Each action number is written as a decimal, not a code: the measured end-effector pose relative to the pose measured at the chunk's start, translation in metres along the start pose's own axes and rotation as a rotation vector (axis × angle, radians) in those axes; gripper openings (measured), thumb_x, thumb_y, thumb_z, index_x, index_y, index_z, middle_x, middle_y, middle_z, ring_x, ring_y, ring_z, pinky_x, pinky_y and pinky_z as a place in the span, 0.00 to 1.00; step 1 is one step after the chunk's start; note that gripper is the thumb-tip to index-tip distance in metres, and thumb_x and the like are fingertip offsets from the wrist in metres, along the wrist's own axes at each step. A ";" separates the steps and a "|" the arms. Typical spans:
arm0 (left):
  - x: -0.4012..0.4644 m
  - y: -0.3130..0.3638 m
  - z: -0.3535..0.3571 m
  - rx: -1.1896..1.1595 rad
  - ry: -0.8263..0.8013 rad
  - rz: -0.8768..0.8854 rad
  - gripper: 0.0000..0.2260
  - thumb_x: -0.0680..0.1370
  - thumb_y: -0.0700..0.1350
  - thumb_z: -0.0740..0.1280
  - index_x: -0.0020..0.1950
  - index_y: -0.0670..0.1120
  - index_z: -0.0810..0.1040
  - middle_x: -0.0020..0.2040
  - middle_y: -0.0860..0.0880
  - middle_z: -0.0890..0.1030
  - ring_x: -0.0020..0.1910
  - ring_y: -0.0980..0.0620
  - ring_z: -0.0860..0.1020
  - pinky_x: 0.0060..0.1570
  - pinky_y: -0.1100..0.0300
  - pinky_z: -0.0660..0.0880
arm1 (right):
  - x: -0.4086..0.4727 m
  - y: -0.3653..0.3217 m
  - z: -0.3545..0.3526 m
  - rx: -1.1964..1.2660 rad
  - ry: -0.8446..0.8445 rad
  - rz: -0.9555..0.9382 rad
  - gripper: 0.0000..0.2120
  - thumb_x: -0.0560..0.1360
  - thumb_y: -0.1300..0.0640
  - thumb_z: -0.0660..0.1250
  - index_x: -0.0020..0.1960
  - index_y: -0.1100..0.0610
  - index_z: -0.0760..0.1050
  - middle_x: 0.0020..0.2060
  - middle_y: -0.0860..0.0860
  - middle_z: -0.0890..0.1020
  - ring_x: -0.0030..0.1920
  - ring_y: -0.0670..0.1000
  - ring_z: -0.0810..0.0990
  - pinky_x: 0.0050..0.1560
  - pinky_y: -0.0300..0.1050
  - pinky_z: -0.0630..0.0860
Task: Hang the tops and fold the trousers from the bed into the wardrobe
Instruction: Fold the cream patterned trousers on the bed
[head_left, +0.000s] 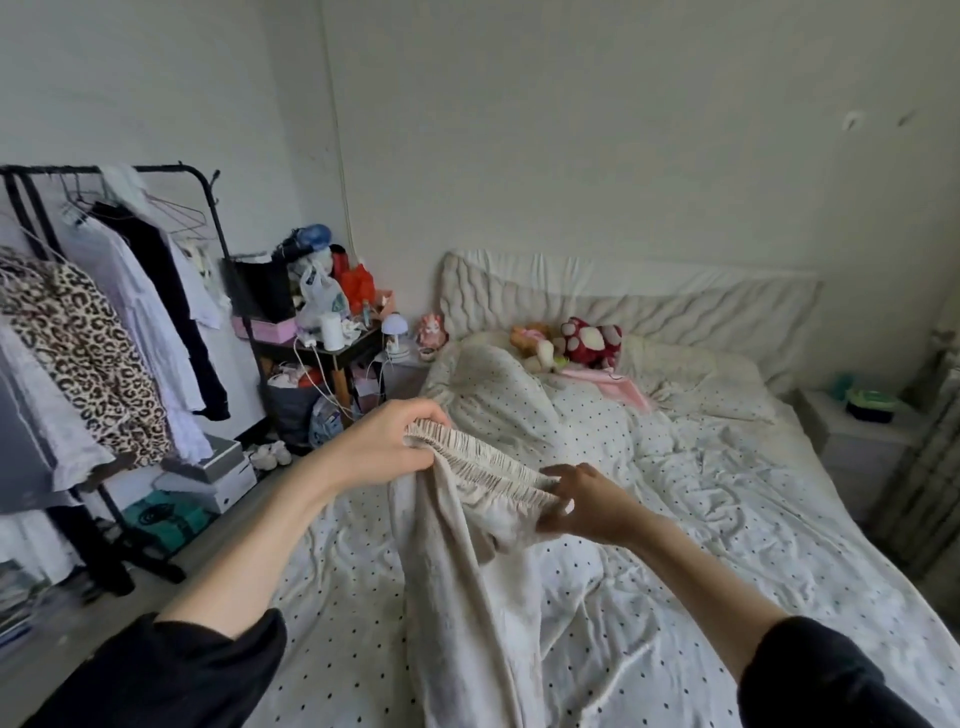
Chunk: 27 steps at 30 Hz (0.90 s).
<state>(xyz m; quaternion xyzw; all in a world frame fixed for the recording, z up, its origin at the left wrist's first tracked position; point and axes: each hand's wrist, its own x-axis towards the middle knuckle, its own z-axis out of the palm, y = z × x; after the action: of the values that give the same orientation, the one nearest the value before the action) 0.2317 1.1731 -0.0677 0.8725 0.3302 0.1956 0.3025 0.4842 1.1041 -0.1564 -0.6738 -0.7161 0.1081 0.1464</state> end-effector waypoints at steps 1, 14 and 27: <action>-0.003 -0.009 -0.001 0.045 -0.006 -0.037 0.13 0.72 0.34 0.64 0.43 0.54 0.75 0.43 0.56 0.77 0.42 0.54 0.77 0.42 0.56 0.71 | -0.003 -0.001 -0.002 -0.009 0.007 0.020 0.18 0.72 0.47 0.71 0.57 0.55 0.80 0.55 0.51 0.80 0.54 0.53 0.76 0.58 0.46 0.73; -0.002 -0.030 -0.016 0.326 0.022 -0.068 0.30 0.74 0.46 0.70 0.72 0.55 0.62 0.66 0.58 0.65 0.67 0.59 0.64 0.68 0.60 0.61 | 0.016 -0.026 -0.083 0.565 0.304 -0.036 0.05 0.72 0.65 0.70 0.48 0.61 0.81 0.36 0.50 0.78 0.32 0.35 0.75 0.37 0.27 0.72; 0.019 -0.045 -0.063 -0.231 0.489 -0.116 0.11 0.73 0.41 0.71 0.54 0.47 0.76 0.52 0.51 0.79 0.51 0.57 0.76 0.49 0.65 0.70 | 0.068 -0.011 -0.126 1.110 0.215 0.041 0.09 0.68 0.63 0.73 0.46 0.68 0.80 0.49 0.60 0.83 0.50 0.55 0.82 0.51 0.44 0.79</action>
<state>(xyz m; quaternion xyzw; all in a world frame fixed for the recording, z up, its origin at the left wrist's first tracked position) 0.1903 1.2381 -0.0478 0.7388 0.4181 0.4190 0.3221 0.5151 1.1654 -0.0302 -0.5169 -0.5196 0.4022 0.5487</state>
